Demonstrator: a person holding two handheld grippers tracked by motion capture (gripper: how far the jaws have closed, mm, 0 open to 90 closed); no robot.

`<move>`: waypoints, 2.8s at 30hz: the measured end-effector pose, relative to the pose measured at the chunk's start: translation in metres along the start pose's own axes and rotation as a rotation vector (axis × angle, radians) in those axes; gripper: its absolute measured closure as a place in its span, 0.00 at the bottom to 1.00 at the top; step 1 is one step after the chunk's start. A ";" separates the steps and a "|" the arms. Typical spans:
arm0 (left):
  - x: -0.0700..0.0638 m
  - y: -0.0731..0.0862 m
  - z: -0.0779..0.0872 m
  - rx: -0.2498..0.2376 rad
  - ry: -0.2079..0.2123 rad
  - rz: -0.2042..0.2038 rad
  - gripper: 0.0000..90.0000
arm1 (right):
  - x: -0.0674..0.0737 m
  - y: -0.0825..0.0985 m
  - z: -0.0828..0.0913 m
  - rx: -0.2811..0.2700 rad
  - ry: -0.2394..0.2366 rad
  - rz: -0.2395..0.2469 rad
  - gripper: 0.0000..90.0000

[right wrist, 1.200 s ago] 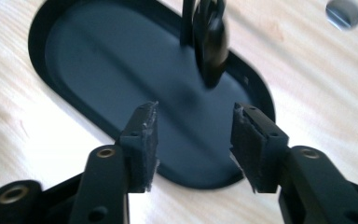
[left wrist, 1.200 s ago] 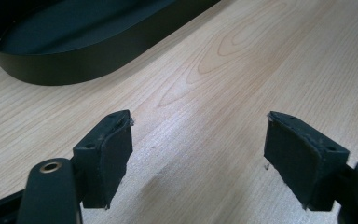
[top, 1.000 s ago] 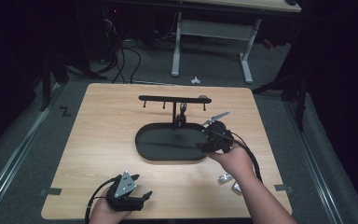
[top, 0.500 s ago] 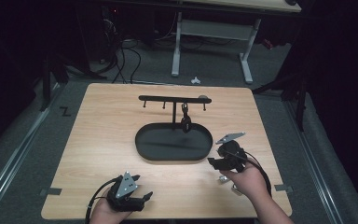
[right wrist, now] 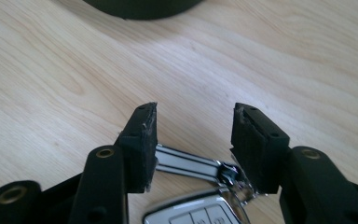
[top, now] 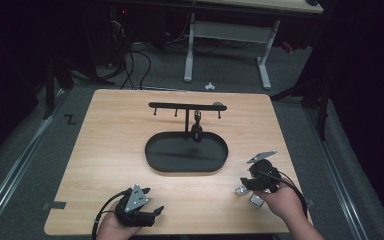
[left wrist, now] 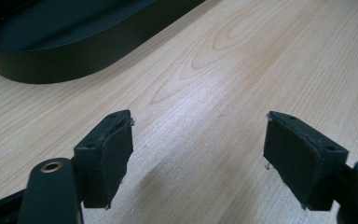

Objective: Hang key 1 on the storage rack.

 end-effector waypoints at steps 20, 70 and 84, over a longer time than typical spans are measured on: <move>0.002 0.001 0.001 0.002 -0.002 0.002 0.27 | -0.043 0.028 -0.020 0.106 0.027 -0.120 0.54; 0.001 0.001 0.000 0.010 0.005 -0.014 0.27 | -0.040 0.021 -0.037 0.181 -0.034 -0.192 0.96; 0.001 0.000 0.001 0.005 0.004 -0.013 0.27 | -0.036 0.023 -0.035 0.235 -0.007 -0.105 0.96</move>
Point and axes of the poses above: each handheld gripper's, and its own axes: z roughly backward along the jaws, y roughly out of its underside, x roughly to its left, the point moved 9 cm from there along -z, roughly forward along the jaws, and after that the axes turned 6 degrees about z, right-handed, at the moved point
